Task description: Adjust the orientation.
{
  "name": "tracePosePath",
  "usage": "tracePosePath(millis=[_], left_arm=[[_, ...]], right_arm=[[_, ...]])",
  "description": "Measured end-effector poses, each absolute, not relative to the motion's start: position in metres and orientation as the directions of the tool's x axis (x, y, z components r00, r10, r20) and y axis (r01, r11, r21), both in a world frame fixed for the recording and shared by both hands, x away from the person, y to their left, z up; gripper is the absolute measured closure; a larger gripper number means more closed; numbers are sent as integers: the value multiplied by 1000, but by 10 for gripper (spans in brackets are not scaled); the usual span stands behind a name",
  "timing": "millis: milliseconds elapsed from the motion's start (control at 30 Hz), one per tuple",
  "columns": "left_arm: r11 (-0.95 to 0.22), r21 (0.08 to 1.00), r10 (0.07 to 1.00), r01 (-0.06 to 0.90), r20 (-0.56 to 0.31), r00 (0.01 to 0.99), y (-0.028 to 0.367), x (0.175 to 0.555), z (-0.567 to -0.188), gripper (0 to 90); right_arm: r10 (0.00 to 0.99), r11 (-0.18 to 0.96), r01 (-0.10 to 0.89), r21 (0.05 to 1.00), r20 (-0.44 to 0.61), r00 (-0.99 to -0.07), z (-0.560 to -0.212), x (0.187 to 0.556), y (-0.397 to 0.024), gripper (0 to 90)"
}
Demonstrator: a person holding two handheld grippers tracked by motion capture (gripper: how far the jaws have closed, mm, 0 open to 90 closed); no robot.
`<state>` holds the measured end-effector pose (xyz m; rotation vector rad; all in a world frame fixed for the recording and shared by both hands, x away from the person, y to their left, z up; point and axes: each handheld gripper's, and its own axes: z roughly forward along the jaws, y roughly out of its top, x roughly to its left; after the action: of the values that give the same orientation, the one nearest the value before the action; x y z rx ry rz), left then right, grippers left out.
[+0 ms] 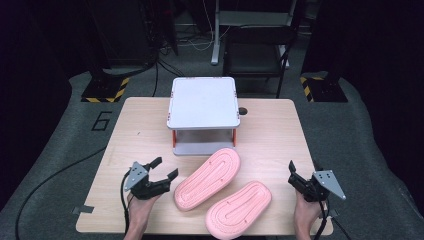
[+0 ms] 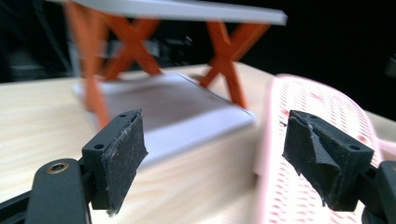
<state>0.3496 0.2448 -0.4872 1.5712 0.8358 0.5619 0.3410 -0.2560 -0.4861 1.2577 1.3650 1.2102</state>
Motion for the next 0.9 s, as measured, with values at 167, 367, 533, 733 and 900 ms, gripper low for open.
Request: tracePosePath(millis=[167,367,533,733,900], left_arm=[[-190,956,719,224,-20,695,218,352,-498,203],[-304,919,742,251,63,667,208,361,-507,199],[-306,911,814,277,100,572,220,374,-508,201],[-305,900,847,312,107,520,229,389,-511,228],[-197,943,854,268,31,519,239,380,-499,233]], right_arm=[[996,13,132,991,-2,-86,-487,342,-256,147],[996,19,133,991,-7,-86,-487,341,-256,148],[996,11,138,990,1,-85,-487,342,-256,150],[996,23,144,989,-11,-85,-488,342,-256,151],[997,16,147,989,-4,-83,-488,343,-257,150]])
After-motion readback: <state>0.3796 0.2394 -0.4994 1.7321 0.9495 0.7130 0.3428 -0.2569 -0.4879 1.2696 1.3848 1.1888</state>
